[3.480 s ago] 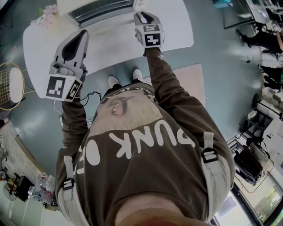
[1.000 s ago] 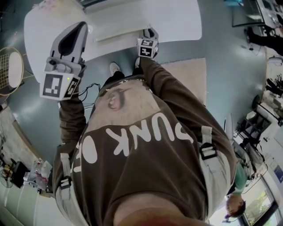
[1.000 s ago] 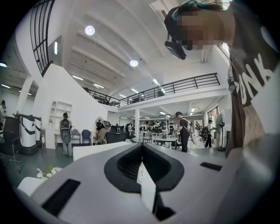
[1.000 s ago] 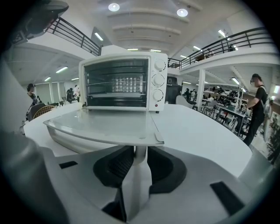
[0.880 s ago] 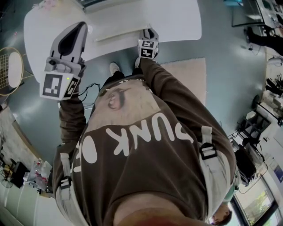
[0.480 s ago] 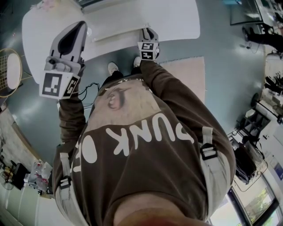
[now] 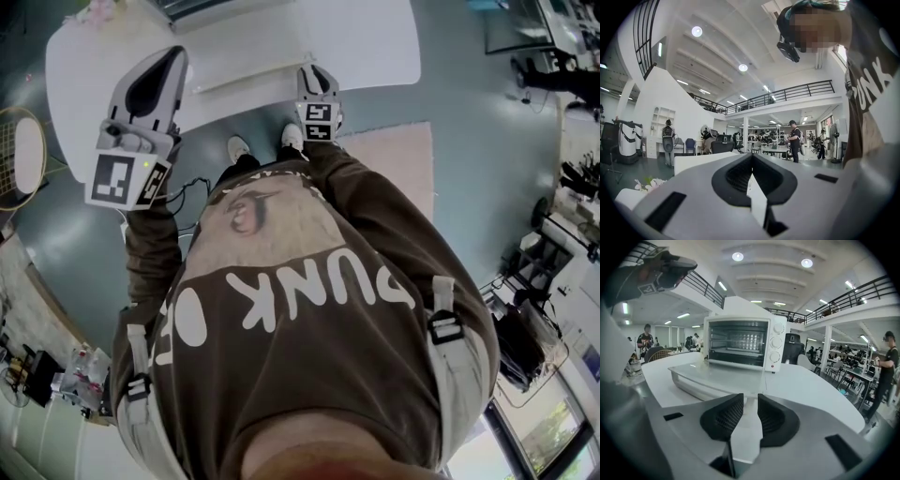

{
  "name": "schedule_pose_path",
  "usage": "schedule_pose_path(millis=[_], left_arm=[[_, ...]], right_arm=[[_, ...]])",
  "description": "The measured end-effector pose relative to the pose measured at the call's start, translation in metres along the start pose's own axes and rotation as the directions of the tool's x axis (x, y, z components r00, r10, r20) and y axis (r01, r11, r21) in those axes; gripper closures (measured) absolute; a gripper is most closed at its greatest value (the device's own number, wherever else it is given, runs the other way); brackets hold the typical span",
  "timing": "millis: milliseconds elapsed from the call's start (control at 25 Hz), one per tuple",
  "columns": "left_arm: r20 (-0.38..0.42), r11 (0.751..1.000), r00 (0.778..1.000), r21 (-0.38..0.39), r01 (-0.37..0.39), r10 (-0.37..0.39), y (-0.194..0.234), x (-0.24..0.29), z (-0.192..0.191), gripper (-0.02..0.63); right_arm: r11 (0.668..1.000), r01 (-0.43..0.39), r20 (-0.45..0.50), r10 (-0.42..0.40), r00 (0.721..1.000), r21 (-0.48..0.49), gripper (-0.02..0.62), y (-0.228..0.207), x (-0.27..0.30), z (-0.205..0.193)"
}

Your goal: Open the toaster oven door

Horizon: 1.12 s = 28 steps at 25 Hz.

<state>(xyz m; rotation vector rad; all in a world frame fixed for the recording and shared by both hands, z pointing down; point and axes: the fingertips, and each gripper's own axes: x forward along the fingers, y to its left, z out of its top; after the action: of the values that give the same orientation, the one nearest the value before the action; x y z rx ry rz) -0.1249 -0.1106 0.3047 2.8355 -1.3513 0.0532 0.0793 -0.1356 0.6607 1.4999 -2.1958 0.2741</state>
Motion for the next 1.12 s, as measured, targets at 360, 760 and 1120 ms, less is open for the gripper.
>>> schedule_pose_path(millis=[360, 760, 1120], left_arm=[[0.018, 1.0, 1.0, 0.009, -0.018, 0.018, 0.003, 0.001, 0.003, 0.603], [0.048, 0.999, 0.998, 0.043, -0.029, 0.027, 0.003, 0.006, 0.019, 0.603], [0.069, 0.997, 0.997, 0.07, -0.025, 0.02, -0.004, 0.011, 0.032, 0.603]], right_arm=[[0.982, -0.167, 0.336, 0.186, 0.923, -0.085, 0.489, 0.01, -0.053, 0.148], [0.884, -0.403, 0.508, 0.466, 0.724, -0.237, 0.488, 0.062, -0.106, 0.296], [0.832, -0.455, 0.49, 0.555, 0.673, -0.318, 0.505, 0.085, -0.143, 0.353]])
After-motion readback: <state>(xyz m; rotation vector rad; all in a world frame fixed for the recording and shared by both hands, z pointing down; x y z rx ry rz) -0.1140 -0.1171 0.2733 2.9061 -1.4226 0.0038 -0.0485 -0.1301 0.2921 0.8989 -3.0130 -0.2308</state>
